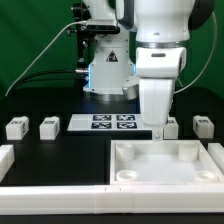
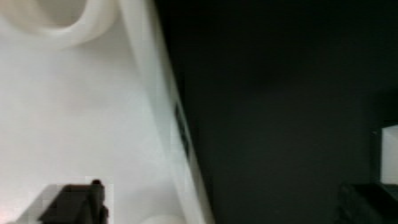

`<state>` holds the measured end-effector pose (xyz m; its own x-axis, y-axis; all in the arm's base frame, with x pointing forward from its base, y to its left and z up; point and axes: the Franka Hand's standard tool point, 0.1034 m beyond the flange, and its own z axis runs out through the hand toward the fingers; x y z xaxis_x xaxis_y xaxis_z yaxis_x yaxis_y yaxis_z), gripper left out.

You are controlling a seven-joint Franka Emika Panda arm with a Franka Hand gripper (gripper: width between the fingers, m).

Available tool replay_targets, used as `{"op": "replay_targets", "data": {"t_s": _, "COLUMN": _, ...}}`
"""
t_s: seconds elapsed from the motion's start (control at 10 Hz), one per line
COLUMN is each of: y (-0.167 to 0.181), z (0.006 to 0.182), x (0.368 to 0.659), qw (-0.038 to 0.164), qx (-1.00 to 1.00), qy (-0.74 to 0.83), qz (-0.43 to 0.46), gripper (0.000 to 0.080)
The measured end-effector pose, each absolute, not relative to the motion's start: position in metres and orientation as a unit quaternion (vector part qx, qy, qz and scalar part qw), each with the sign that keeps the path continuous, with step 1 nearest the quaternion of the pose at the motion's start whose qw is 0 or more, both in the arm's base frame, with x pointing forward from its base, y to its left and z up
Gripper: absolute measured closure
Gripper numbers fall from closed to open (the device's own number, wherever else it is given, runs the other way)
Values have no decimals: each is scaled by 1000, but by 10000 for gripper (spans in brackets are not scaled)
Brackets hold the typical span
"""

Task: Assemble one leg

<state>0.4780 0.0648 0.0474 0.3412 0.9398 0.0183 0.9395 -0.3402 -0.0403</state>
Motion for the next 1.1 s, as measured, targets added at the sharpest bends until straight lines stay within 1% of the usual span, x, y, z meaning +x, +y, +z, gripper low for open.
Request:
{"op": "replay_targets", "data": {"t_s": 0.2, "y": 70, "z": 54, "x": 472, "qw": 18, "qx": -848, "qy": -530, "qz": 3, "gripper": 151}}
{"op": "replay_targets", "data": {"t_s": 0.4, "y": 77, "z": 55, "x": 472, "qw": 18, "qx": -881, "qy": -472, "qz": 5, "gripper": 151}}
{"op": "replay_targets", "data": {"t_s": 0.5, "y": 81, "z": 60, "x": 476, "qw": 16, "qx": -903, "qy": -429, "qz": 4, "gripper": 151}}
{"op": "replay_targets", "data": {"t_s": 0.6, "y": 86, "z": 61, "x": 478, "qw": 15, "qx": -912, "qy": -409, "qz": 2, "gripper": 151}}
{"op": "replay_targets", "data": {"t_s": 0.8, "y": 101, "z": 65, "x": 491, "qw": 14, "qx": -919, "qy": -393, "qz": 1, "gripper": 151}}
{"op": "replay_targets", "data": {"t_s": 1.1, "y": 99, "z": 63, "x": 489, "qw": 15, "qx": -919, "qy": -394, "qz": 3, "gripper": 151}}
